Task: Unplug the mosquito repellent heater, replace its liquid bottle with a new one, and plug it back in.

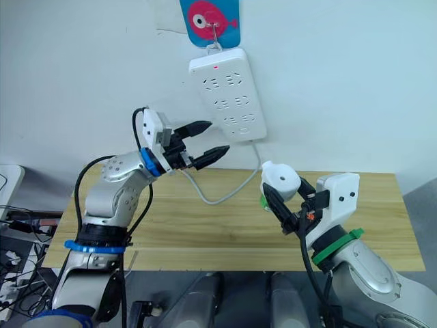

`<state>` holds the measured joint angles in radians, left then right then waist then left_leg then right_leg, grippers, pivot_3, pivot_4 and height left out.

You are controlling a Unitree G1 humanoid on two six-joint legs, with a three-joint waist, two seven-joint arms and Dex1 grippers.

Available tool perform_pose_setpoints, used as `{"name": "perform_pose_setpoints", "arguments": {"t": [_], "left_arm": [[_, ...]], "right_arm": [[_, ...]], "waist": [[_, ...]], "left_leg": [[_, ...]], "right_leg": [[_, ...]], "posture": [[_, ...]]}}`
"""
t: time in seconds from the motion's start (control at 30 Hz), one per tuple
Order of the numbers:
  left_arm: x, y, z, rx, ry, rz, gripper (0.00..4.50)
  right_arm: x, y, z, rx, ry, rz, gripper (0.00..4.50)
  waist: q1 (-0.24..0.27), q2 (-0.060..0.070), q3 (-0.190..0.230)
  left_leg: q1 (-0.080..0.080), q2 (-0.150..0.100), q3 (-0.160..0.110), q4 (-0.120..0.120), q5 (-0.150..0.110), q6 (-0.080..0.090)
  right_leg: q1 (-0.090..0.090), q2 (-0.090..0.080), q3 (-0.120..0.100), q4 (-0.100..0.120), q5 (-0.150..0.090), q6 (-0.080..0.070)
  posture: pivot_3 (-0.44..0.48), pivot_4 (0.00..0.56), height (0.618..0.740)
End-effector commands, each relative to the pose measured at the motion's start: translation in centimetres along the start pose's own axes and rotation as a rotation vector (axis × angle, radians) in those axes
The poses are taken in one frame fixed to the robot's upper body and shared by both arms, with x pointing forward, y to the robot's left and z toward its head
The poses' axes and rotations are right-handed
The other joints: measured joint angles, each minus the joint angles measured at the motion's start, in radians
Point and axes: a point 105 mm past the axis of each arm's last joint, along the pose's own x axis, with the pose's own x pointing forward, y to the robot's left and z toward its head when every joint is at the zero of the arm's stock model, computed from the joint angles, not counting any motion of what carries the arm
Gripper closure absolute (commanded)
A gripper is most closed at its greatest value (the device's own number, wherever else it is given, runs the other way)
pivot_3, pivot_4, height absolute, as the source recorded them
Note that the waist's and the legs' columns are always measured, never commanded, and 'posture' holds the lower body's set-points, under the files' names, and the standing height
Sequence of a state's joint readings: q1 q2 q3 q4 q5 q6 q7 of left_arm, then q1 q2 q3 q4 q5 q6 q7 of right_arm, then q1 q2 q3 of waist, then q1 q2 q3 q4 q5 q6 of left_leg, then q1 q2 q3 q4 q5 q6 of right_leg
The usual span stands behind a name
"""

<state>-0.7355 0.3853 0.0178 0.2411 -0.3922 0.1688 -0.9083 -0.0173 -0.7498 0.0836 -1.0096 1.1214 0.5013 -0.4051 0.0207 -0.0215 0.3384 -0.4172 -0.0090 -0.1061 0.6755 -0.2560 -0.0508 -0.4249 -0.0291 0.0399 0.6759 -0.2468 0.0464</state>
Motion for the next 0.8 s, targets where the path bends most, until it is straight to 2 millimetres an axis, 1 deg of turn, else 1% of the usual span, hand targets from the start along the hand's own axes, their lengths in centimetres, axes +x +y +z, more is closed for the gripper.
{"name": "perform_pose_setpoints", "arguments": {"t": [0.03, 0.1, 0.13, 0.2, 0.27, 0.4, 0.47, 0.6, 0.8], "left_arm": [[1.2, 0.6, -0.1, 0.038, -0.032, -0.016, 0.0], [2.0, 0.5, -0.3, 0.033, -0.045, -0.039, 0.0], [2.5, 0.3, -0.4, 0.031, -0.052, -0.062, 0.0], [3.4, -0.3, -0.4, 0.021, -0.069, -0.112, 0.0], [4.0, -0.7, 0.0, 0.018, -0.089, -0.145, 0.0], [4.8, -1.8, 0.8, 0.001, -0.122, -0.232, 0.0], [5.0, -2.1, 1.1, 0.0, -0.13, -0.251, 0.0], [4.8, -1.7, 1.6, -0.024, -0.138, -0.235, 0.0], [3.4, -1.2, 2.5, -0.105, -0.112, -0.208, 0.0]], "right_arm": [[0.2, 0.4, 1.2, -0.004, -0.042, 0.01, 1.6], [0.4, 0.3, 1.4, 0.0, -0.045, 0.003, 1.6], [0.5, 0.2, 1.5, 0.008, -0.048, -0.007, 1.6], [0.7, 0.1, 1.8, 0.011, -0.049, -0.016, 1.6], [0.8, 0.0, 2.0, 0.016, -0.053, -0.024, 1.6], [1.0, -0.3, 2.3, 0.059, -0.067, -0.045, 1.6], [1.0, -0.3, 2.3, 0.063, -0.069, -0.046, 1.6], [0.8, -0.4, 2.4, 0.087, -0.077, -0.063, 1.6], [0.3, -0.9, 2.5, 0.099, -0.082, -0.088, 1.6]], "waist": [[0.001, 0.0, 0.0], [0.004, 0.0, 0.0], [0.007, 0.0, 0.0], [0.009, -0.001, 0.0], [0.008, -0.001, 0.0], [0.0, -0.001, 0.0], [-0.004, -0.001, 0.0], [-0.018, -0.001, 0.0], [-0.024, -0.001, 0.0]], "left_leg": [[0.0, 0.0, 0.0, 0.0, 0.0, 0.0], [0.0, 0.0, 0.0, 0.0, 0.0, 0.0], [0.0, 0.0, -0.001, 0.0, 0.0, 0.0], [0.0, -0.001, -0.002, 0.001, 0.0, 0.0], [0.0, -0.002, -0.002, 0.002, 0.0, 0.0], [-0.002, -0.003, -0.001, 0.002, 0.0, 0.001], [-0.002, -0.002, -0.001, 0.001, 0.0, 0.001], [-0.002, -0.002, -0.001, 0.001, 0.0, 0.001], [-0.002, -0.001, -0.001, 0.001, 0.0, 0.001]], "right_leg": [[0.0, 0.0, 0.0, 0.0, 0.0, 0.0], [0.0, 0.0, 0.0, 0.001, 0.0, 0.0], [0.0, 0.0, -0.001, 0.001, 0.0, 0.0], [0.001, -0.001, -0.002, 0.002, 0.0, 0.0], [0.001, -0.002, -0.001, 0.002, 0.0, 0.0], [0.0, -0.003, -0.001, 0.001, 0.0, 0.0], [-0.001, -0.002, -0.001, 0.001, 0.0, 0.0], [-0.001, -0.001, -0.001, 0.002, 0.0, 0.0], [-0.001, -0.001, -0.001, 0.002, 0.0, 0.0]], "posture": [[0.113, 0.279, 0.74], [0.113, 0.279, 0.74], [0.099, 0.279, 0.74], [0.099, 0.279, 0.74], [0.084, 0.281, 0.74], [0.088, 0.283, 0.74], [0.086, 0.282, 0.74], [0.086, 0.282, 0.74], [0.075, 0.273, 0.74]]}}
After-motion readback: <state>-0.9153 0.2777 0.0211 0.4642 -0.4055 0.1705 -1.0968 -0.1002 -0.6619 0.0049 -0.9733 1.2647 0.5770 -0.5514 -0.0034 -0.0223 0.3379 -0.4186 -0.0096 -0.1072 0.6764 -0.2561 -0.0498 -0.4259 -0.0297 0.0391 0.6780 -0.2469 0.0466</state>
